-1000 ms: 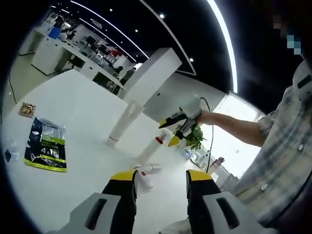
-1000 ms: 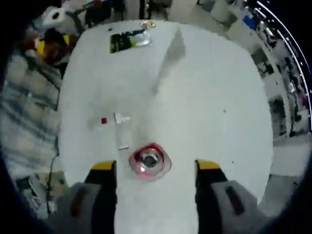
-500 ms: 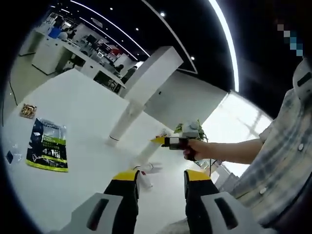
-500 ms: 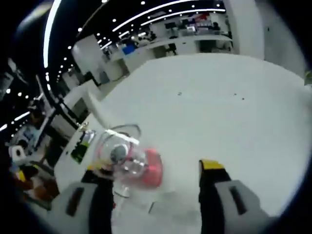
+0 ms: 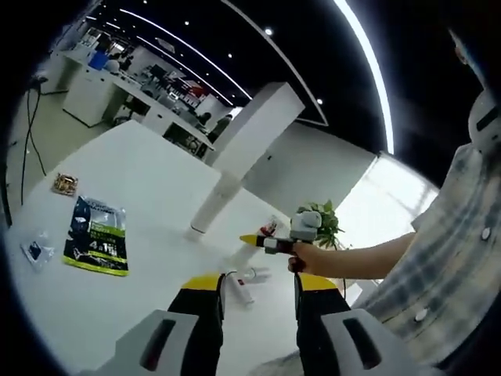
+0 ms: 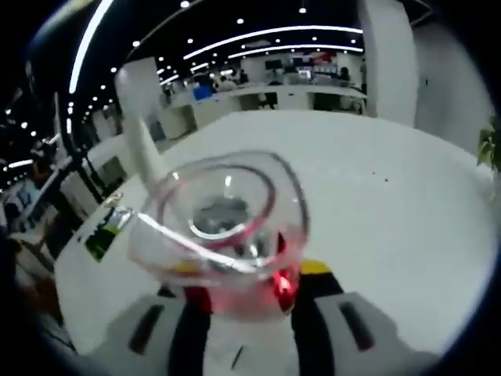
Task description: Arrange the skincare products in the storage area until every visible bottle or jar stands upright without overlapping.
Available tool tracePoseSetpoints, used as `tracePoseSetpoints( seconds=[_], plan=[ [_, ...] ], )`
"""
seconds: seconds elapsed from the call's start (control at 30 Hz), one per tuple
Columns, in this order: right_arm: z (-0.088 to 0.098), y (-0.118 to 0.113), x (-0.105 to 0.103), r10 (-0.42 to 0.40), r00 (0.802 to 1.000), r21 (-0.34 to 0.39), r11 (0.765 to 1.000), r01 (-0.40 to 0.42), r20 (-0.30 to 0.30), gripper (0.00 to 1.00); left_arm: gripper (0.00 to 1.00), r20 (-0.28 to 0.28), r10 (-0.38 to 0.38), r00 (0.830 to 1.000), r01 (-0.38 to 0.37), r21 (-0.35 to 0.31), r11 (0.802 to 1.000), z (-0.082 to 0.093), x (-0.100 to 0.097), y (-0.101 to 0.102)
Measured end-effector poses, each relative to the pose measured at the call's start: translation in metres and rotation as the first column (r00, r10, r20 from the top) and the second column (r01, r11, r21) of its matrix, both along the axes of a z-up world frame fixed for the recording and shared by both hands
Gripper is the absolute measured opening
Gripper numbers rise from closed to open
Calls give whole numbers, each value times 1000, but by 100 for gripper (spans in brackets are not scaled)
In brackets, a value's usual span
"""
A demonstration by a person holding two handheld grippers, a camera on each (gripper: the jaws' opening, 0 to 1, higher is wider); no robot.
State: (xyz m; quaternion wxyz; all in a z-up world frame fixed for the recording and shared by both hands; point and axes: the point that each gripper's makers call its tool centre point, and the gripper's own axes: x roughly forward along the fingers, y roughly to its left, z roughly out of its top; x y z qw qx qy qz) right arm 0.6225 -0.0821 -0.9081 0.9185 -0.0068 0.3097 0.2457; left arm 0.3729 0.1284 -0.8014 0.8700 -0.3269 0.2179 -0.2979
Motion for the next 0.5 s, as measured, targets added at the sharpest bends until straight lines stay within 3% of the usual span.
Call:
tracePoseSetpoints(
  seconds=[0.07, 0.13, 0.23, 0.3, 0.37, 0.43, 0.5],
  plan=[
    [1, 1, 0, 26, 999, -23, 999, -25, 23, 37, 36, -3, 4, 1000, -4, -1, 1000, 0, -2, 1],
    [1, 4, 2, 47, 998, 0, 999, -47, 34, 36, 36, -3, 5, 1000, -5, 2, 1000, -1, -2, 1],
    [-1, 5, 1, 85, 996, -19, 996, -85, 27, 35, 35, -3, 10, 1000, -10, -8, 1000, -1, 1, 1],
    [7, 8, 1, 131, 990, -18, 991, -131, 59, 30, 35, -1, 9, 1000, -9, -16, 1000, 0, 5, 0],
    [3, 12, 1, 151, 989, -4, 989, -150, 7, 30, 35, 5, -1, 1000, 1, -16, 1000, 3, 8, -2],
    [3, 14, 0, 209, 977, -57, 977, -207, 35, 29, 35, 13, -21, 1000, 21, -10, 1000, 6, 11, -5],
    [4, 15, -2, 217, 975, -53, 975, -215, 35, 29, 35, 19, -33, 999, 33, 1, 999, 7, 13, -6]
  ],
)
